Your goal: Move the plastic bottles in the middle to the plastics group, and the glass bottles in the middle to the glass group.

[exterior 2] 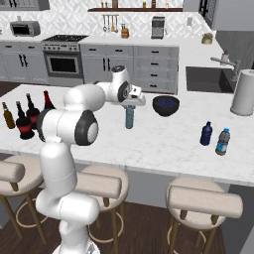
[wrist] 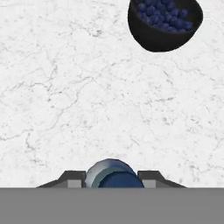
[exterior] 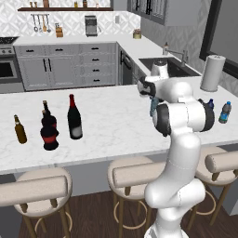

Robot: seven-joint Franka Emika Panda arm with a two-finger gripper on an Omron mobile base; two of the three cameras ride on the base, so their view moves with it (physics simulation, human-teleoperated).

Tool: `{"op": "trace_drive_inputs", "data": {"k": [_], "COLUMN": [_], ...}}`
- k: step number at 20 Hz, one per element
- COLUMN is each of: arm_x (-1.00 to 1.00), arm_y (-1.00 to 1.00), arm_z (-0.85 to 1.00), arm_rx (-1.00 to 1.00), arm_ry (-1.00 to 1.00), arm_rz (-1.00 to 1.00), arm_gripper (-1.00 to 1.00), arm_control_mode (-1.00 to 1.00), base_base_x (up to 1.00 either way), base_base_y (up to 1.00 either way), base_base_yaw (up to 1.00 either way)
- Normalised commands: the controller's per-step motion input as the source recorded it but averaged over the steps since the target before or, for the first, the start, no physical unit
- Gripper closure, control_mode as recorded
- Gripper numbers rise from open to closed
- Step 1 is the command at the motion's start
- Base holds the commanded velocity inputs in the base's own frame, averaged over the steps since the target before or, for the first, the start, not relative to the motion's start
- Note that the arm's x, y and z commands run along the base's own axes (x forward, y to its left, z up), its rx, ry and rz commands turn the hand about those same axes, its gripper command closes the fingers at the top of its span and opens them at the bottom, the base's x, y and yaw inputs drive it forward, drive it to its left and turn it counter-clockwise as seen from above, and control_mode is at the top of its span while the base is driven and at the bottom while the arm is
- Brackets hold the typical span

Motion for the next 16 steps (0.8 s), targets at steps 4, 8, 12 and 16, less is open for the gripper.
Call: {"op": "trace_drive_inputs", "data": {"k": [4,8,12,16], "arm_x": [-0.16,-0.06,-0.08,-0.22], "arm_y": [-0.75,-0.85,-0.92,-0.76], "arm_z": [0.06,0.0,0.0,0.07], "arm_rx": [0.0,0.0,0.0,0.0], "arm_ry": [-0.03,-0.01,0.0,0.0], "arm_rz": [-0.25,-0.28,-0.29,-0.25], "arm_gripper": [1.0,1.0,1.0,1.0], "arm_control_mode": [-1.0,-1.0,-1.0,-1.0], "base_base_x": [0.0,0.0,0.0,0.0], "base_base_y": [0.0,0.0,0.0,0.0], "base_base_yaw": [0.0,0.0,0.0,0.0]}}
